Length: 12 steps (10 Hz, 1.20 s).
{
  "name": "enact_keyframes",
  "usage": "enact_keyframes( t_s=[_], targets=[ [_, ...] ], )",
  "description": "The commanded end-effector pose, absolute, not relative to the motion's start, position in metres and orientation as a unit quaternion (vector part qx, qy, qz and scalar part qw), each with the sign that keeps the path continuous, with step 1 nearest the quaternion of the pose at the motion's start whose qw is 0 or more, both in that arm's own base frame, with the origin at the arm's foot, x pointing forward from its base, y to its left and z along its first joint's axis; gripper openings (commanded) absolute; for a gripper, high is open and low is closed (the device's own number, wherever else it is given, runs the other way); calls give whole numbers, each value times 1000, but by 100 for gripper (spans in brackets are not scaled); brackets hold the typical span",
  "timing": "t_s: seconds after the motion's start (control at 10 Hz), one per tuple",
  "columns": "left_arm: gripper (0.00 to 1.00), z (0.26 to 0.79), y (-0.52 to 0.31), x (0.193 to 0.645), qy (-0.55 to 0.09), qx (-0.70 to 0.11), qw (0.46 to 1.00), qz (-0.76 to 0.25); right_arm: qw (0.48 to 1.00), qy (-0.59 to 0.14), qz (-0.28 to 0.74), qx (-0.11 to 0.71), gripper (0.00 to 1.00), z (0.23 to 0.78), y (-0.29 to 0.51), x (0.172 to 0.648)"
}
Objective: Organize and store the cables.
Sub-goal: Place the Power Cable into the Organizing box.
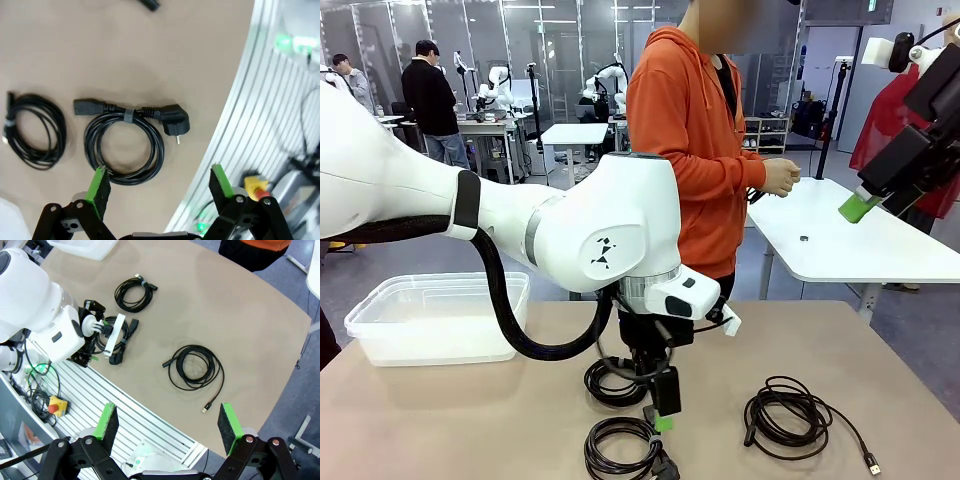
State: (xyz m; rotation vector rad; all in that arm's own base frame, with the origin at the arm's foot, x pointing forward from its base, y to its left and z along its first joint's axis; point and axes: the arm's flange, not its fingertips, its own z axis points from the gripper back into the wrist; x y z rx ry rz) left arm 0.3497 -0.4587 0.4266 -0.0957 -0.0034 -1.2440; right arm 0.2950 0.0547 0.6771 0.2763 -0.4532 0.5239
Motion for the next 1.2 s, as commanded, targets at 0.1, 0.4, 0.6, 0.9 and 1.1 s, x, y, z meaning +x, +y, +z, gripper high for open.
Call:
enact_keyframes(
  t_s=[0.1,0.4,0.6,0.9,1.1],
  targets=[
    [100,419,-471,347,-19,-54,911,-409,929,-226,257,140,100,677,55,297],
    [100,406,-475,345,-20,-26,970,-243,929,-226,257,140,100,677,55,297],
    [100,398,-470,346,-8,-4,978,-209,929,-226,257,140,100,677,55,297],
    [100,406,-467,349,-11,-22,975,-221,929,-226,257,140,100,677,55,297],
    [100,406,-467,349,-11,-22,975,-221,929,-226,257,140,100,677,55,297]
  ],
)
